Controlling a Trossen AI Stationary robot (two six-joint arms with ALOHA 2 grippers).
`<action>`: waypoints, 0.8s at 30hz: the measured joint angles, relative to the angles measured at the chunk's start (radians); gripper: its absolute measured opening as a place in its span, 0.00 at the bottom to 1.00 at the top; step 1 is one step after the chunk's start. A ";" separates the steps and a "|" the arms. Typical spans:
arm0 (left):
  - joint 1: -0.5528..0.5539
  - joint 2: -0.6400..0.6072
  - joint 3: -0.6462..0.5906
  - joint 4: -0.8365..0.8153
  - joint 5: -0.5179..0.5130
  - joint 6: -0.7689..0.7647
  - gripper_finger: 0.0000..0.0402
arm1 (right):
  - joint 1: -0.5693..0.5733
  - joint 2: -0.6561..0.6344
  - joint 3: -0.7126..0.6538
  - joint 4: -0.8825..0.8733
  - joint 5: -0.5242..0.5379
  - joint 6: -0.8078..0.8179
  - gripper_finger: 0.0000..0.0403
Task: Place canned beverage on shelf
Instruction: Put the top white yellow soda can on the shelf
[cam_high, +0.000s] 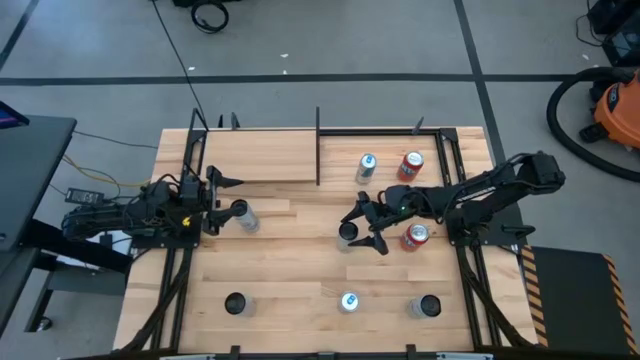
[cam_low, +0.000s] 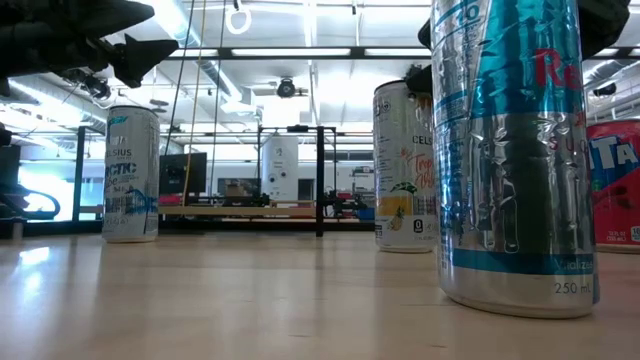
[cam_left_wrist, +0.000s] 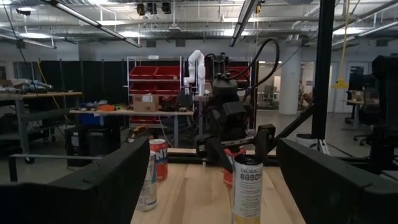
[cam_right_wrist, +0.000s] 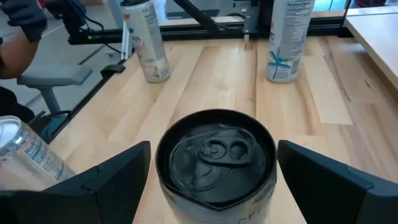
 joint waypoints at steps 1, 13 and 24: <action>0.000 0.000 0.000 0.001 0.000 0.000 0.88 | 0.000 0.000 0.000 -0.003 0.000 -0.006 0.89; 0.000 0.000 0.000 0.007 0.000 0.003 0.88 | 0.000 0.000 0.000 -0.024 0.002 -0.011 0.65; 0.000 0.000 0.002 0.054 0.000 0.003 0.88 | -0.032 0.000 0.110 -0.066 0.108 -0.010 0.66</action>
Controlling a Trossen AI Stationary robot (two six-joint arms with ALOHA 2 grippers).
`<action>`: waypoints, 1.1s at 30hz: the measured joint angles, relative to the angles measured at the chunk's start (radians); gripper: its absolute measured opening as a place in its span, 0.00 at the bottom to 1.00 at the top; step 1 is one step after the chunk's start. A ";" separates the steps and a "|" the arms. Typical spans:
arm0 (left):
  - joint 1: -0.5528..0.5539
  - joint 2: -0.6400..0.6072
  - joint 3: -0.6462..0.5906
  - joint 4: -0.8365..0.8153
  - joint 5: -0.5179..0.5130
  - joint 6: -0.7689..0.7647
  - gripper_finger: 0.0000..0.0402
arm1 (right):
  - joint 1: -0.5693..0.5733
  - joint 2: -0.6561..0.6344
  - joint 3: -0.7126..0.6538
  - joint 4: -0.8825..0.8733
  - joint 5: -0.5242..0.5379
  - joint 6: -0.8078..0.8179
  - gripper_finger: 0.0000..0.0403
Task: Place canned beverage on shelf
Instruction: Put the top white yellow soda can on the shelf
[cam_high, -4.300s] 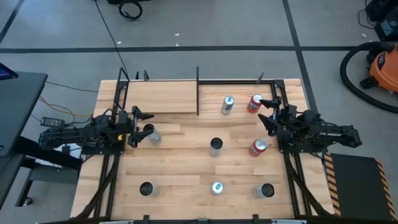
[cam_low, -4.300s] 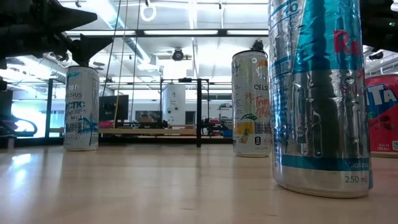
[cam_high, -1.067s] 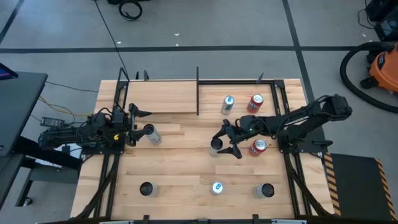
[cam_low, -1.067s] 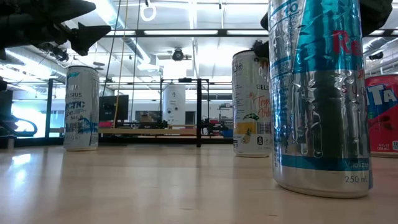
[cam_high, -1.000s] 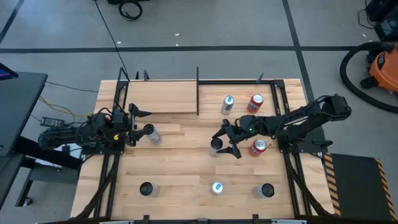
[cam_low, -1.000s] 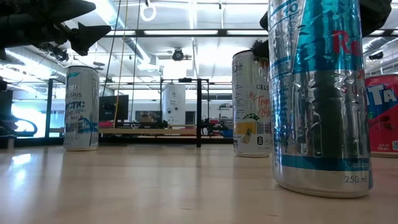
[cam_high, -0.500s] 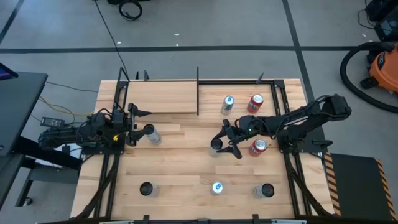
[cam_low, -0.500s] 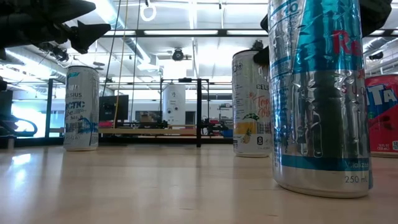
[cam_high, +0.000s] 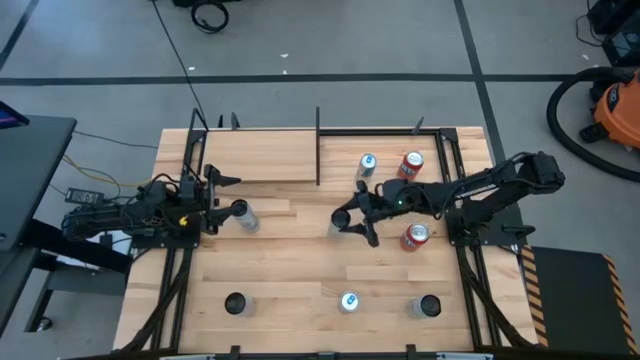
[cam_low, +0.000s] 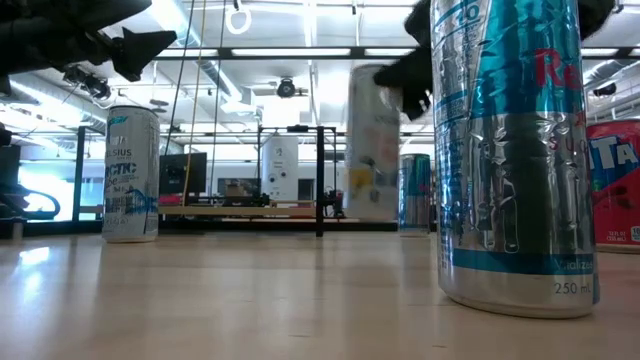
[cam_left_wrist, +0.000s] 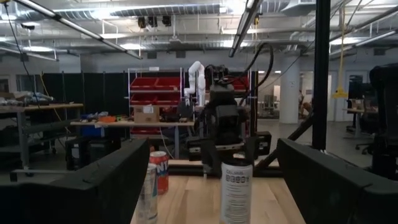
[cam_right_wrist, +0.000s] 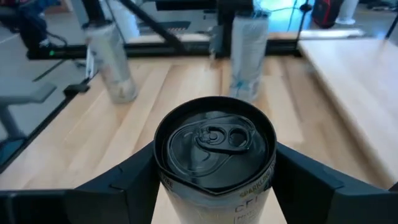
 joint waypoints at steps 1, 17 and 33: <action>0.000 0.000 0.000 0.002 0.000 0.000 0.88 | -0.009 0.000 0.030 -0.037 0.000 -0.004 0.67; 0.096 0.000 0.000 -0.049 0.000 -0.011 0.88 | -0.251 0.000 0.445 -0.306 -0.001 -0.252 0.67; 0.200 0.000 0.000 -0.049 0.000 -0.010 0.88 | -0.474 0.055 0.484 0.009 -0.144 -0.221 0.67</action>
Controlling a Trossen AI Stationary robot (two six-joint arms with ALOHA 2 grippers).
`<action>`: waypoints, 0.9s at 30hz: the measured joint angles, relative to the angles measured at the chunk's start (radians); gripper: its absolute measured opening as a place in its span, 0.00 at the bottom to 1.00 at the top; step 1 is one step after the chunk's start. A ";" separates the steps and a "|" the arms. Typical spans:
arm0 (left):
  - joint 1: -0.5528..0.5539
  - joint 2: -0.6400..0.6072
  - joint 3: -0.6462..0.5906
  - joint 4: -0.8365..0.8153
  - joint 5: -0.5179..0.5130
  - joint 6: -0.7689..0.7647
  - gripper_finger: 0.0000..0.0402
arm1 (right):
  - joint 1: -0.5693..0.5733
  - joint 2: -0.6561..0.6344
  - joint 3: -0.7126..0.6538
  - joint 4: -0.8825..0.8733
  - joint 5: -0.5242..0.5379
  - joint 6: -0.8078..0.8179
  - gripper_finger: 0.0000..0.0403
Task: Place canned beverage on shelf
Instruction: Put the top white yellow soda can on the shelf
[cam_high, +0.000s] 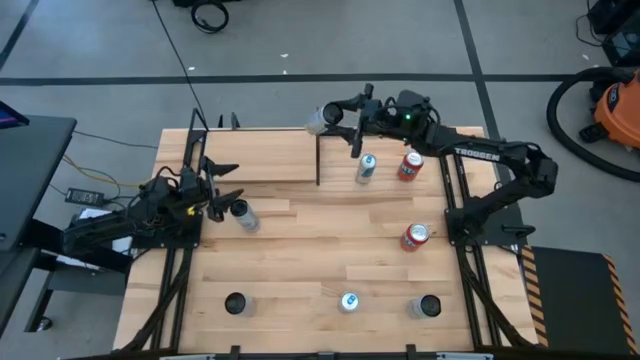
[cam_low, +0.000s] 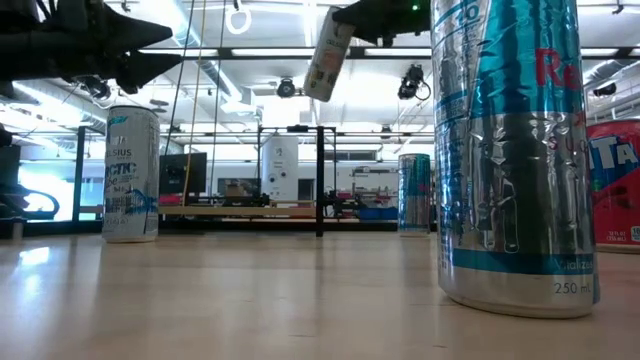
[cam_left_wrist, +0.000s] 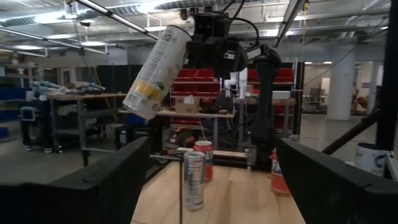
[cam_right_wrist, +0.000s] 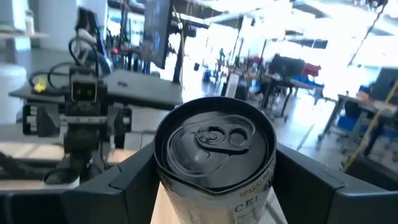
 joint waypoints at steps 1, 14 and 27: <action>0.007 0.000 0.000 0.000 0.001 0.000 0.88 | -0.005 0.020 0.009 0.015 -0.013 0.010 0.67; 0.035 0.000 -0.001 -0.009 0.001 -0.001 0.88 | -0.052 0.307 0.305 -0.130 -0.068 0.023 0.67; 0.035 0.000 -0.001 -0.025 0.001 0.000 0.88 | -0.143 0.479 0.415 -0.275 -0.118 0.128 0.67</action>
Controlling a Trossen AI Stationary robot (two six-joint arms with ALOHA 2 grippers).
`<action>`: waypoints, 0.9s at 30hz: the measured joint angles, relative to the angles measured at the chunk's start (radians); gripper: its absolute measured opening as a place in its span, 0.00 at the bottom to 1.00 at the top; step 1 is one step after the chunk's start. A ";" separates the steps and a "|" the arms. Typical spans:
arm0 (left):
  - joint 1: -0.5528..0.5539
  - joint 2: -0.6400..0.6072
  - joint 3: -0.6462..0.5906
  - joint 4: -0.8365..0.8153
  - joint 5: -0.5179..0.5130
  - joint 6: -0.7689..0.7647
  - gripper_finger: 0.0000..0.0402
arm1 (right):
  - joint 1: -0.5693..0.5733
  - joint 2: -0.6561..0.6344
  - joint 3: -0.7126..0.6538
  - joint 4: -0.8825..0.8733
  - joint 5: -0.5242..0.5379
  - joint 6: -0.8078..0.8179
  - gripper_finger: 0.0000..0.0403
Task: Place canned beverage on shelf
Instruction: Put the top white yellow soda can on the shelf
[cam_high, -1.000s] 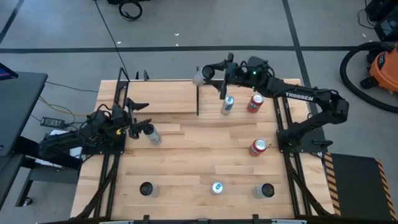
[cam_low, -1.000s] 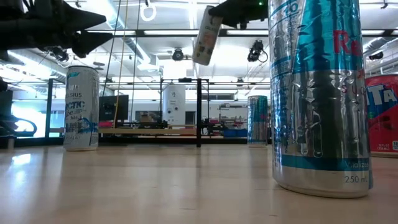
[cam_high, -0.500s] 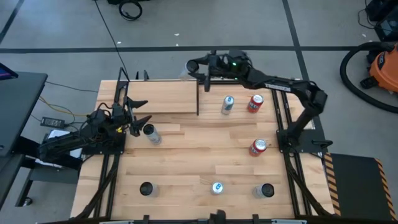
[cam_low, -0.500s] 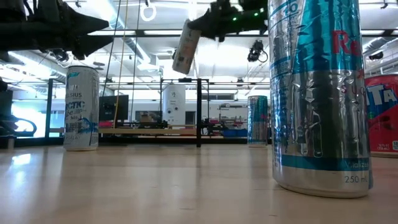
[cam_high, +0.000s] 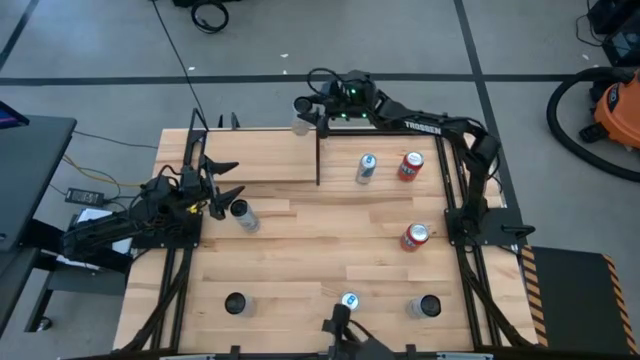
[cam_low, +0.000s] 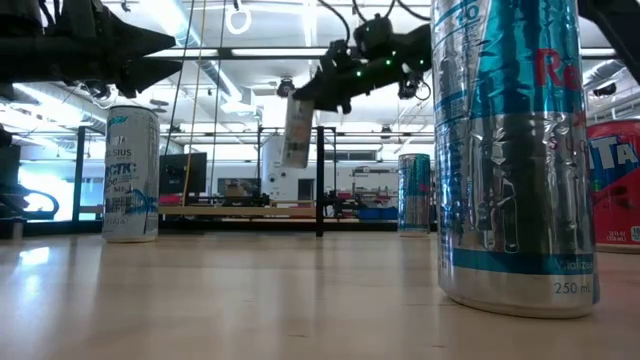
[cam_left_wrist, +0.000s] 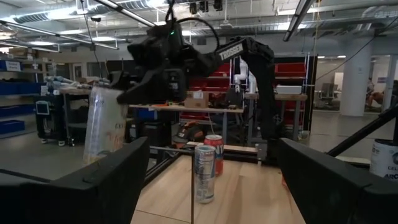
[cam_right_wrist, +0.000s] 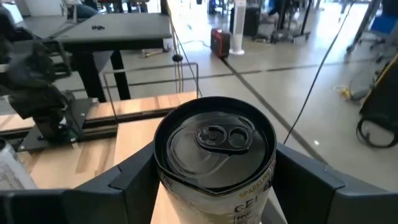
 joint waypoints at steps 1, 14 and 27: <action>0.000 0.000 0.000 0.000 0.000 0.000 0.88 | -0.004 0.007 0.000 -0.001 -0.008 0.001 0.67; 0.000 0.000 0.000 0.002 0.000 0.002 0.88 | -0.001 0.058 0.001 -0.052 -0.063 0.004 0.67; 0.000 0.000 0.000 0.008 0.000 0.040 0.88 | 0.011 0.100 0.001 -0.065 -0.048 -0.012 0.67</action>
